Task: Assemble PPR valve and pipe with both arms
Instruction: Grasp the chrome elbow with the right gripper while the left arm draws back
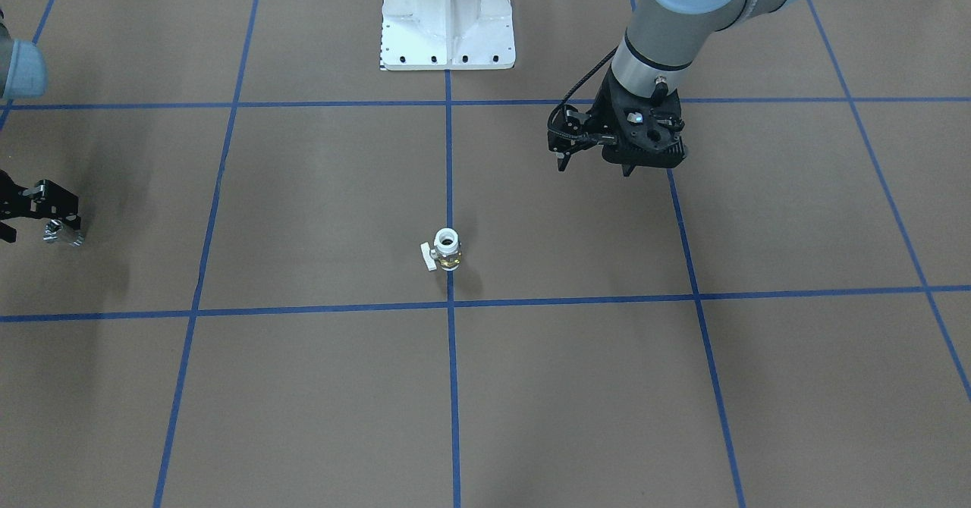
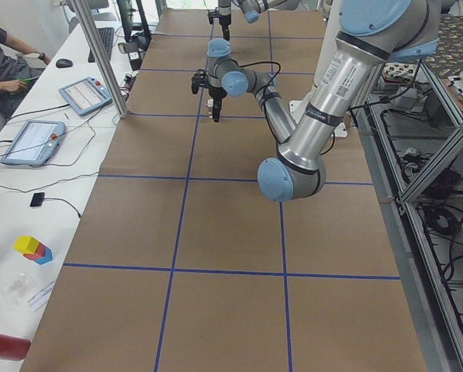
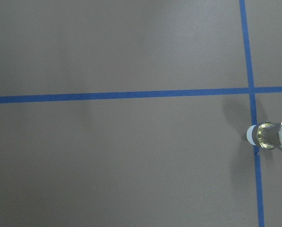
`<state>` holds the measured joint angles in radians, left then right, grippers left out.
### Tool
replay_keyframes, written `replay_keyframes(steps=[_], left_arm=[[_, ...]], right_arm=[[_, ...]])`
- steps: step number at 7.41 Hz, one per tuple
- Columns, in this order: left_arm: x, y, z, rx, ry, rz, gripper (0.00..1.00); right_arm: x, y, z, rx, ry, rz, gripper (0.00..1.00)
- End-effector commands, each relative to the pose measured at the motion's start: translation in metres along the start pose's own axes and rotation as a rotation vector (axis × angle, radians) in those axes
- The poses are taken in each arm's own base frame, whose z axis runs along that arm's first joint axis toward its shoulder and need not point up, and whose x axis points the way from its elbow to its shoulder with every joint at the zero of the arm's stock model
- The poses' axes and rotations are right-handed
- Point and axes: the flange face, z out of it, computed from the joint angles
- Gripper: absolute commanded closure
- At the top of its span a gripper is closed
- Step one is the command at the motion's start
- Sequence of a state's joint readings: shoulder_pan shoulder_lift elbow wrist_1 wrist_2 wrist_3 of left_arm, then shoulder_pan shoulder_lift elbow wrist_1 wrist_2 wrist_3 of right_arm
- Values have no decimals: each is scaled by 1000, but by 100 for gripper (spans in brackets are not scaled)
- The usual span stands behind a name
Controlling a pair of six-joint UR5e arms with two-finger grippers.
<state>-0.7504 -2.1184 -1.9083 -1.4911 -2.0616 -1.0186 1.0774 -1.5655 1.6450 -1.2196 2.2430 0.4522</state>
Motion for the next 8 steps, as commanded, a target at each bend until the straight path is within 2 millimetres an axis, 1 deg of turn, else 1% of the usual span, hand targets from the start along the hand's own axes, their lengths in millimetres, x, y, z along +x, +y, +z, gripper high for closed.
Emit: replay_keyframes(steps=[1,3,6,8], left_arm=[[-1,-1,0,2,-2,-2,1],[-1,-1,2,-1,-4,-1,1],[-1,-1,3,-1,-4,-2,1],[0,-1,2,-1,-4,-2,1]], right_arm=[[-1,1,3,-7,-2,1,9],[-3,-4,6,-9,-4,-1,10],[-4,-2,11,-20,-2,-3,12],[-3,-1,13,-26,-4,-1,17]])
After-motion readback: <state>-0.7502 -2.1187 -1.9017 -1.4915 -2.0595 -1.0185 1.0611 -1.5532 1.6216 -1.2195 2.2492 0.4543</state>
